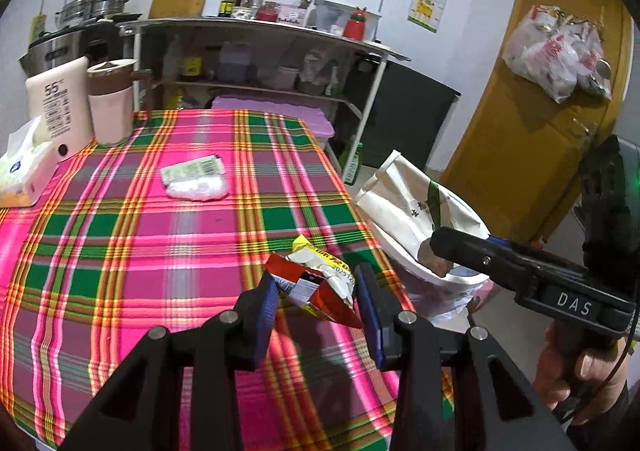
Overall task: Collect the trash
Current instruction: 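Carry the yellow wrapper and white paper bag over the trash bin with both tools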
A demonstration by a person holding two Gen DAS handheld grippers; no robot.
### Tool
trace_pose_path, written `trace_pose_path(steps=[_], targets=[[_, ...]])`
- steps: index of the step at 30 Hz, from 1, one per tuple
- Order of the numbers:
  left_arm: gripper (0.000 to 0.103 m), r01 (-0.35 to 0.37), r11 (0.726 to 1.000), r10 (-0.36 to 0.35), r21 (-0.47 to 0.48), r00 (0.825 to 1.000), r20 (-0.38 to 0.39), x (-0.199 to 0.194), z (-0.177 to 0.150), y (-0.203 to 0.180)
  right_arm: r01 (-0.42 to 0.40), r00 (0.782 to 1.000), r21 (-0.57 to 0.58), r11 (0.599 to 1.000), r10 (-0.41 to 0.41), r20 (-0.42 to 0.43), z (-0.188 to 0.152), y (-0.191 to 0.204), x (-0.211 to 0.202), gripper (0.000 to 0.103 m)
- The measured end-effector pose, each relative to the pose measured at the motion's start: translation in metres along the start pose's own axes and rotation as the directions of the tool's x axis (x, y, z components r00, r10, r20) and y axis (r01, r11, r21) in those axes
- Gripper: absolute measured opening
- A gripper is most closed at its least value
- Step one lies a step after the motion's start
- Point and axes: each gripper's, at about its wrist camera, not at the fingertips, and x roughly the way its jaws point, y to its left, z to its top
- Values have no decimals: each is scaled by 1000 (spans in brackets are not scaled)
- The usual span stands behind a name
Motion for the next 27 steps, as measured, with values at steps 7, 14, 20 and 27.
trace_pose_path(steps=[7,14,20,27], targets=[[40,26,999,-26,32,1000,-9,11,6,-18,36,999,36,999,-36,12,-3,-23,-13,41],[40,55,996,-54,68,998,-20,22,12,-37,76,997,75,994,-78,21,-4,-46,-23,41],[40,78,992,-75,96,997,-26,33,19,-52,108,993,108,988,-111,28,-5,-68,-31,41],[40,100,988,-96,114,995,-40,48,24,-65,142,988,147,979,-148,32,-6,-91,-37,41]])
